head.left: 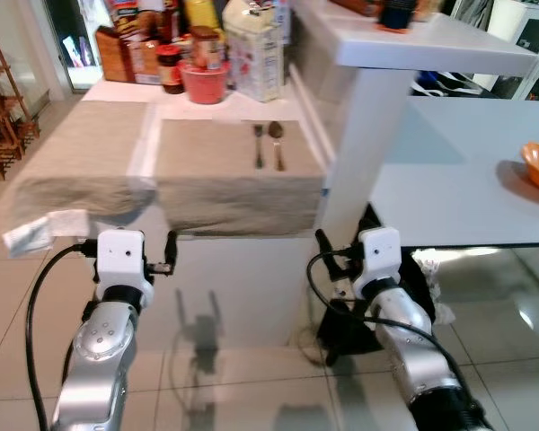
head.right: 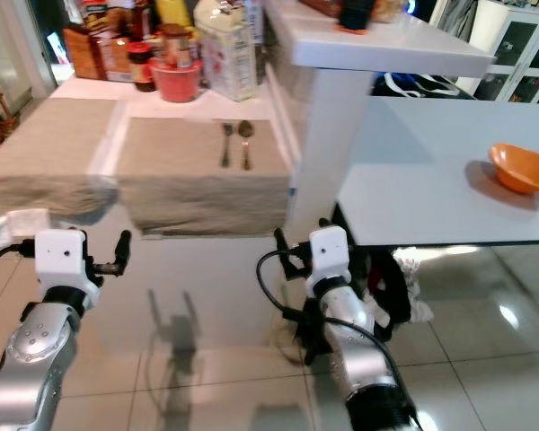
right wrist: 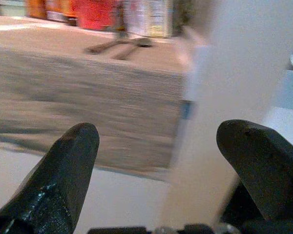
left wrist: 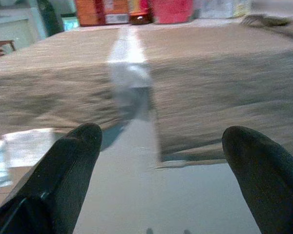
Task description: Setting the table
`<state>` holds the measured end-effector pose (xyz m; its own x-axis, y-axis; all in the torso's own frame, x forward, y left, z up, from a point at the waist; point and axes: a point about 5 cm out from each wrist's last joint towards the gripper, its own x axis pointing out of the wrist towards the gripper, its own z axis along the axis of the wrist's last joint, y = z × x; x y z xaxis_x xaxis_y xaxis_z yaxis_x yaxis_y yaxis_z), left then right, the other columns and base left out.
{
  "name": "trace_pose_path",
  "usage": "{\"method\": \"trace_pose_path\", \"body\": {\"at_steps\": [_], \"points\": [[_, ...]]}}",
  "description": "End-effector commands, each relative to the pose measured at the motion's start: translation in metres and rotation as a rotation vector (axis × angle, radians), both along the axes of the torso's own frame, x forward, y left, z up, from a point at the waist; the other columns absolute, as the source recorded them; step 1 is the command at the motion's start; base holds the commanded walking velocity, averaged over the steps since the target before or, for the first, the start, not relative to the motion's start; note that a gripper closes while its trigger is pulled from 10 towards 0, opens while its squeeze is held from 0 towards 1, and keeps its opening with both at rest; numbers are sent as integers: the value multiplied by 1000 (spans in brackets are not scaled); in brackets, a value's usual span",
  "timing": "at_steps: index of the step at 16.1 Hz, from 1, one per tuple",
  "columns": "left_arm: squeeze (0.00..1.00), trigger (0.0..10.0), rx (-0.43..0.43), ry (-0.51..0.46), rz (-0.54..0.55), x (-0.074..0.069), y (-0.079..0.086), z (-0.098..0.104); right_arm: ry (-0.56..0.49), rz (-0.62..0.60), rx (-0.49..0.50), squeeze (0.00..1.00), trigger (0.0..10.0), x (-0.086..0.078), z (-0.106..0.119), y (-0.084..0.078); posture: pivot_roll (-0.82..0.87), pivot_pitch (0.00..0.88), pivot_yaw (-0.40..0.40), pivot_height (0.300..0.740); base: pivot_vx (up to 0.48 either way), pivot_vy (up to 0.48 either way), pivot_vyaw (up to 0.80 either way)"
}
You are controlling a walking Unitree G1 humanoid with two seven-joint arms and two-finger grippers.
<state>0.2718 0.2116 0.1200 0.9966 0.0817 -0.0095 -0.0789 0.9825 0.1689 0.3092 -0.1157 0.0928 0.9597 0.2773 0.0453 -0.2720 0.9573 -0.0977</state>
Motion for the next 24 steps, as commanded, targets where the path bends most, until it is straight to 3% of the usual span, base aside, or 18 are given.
{"method": "trace_pose_path", "body": {"at_steps": [1, 8, 17, 19, 24], "points": [[0, 10000, 8, -8, -25, 2, -8, 2, -10, -11, -21, 0, 10000, 2, 2, -6, 71, 0, -44, 736, 0, 0, 0], [0, 10000, 31, -53, -86, 7, -19, 19, -51, -3, -46, 0, 10000, 4, 8, -1, 72, 0, -37, 736, 383, 77, 0], [0, 10000, 58, -86, -116, 10, -25, 28, -132, -10, -47, 0, 10000, 20, 34, 5, 82, 0, -34, 736, 480, 0, 0], [0, 10000, 67, -94, -118, 10, -25, 30, -220, 69, -37, 0, 10000, 24, 55, 22, 86, 0, -31, 736, 480, 0, 0], [0, 10000, 47, -89, -101, 9, -29, 27, -223, 146, -12, 0, 10000, 21, 59, 34, 90, 0, -39, 736, 192, 0, 0]]}}
